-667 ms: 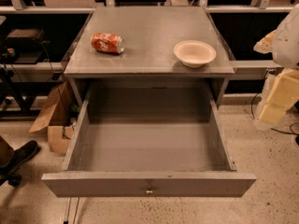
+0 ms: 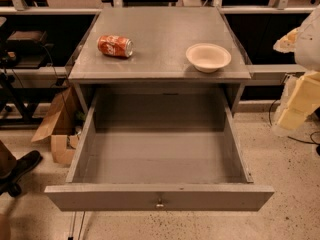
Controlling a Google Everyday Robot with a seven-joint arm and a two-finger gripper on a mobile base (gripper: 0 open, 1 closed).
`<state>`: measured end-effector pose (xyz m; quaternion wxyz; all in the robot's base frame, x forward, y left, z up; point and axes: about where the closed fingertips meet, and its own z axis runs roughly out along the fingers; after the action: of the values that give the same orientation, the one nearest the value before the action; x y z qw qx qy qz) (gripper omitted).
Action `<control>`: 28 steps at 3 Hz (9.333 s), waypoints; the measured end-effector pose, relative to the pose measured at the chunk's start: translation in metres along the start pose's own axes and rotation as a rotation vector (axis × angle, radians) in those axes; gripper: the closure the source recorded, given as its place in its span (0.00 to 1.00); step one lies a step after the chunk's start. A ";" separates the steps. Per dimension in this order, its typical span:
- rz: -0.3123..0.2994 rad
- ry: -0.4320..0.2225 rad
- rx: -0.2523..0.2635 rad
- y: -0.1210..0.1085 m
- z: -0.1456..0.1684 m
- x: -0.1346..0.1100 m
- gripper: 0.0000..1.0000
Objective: Place coke can into top drawer
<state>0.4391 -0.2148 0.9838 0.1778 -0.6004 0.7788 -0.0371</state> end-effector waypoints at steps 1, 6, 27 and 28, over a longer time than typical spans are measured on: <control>0.027 -0.030 0.049 -0.028 0.000 -0.019 0.00; 0.307 -0.355 0.164 -0.127 0.026 -0.128 0.00; 0.670 -0.439 0.101 -0.242 0.279 -0.402 0.00; 0.662 -0.436 0.085 -0.240 0.282 -0.403 0.00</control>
Offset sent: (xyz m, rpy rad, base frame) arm 0.1305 0.0463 0.0416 0.1743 -0.1673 -0.1407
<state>0.8379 0.1447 0.8791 0.3659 -0.3028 0.8720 0.1185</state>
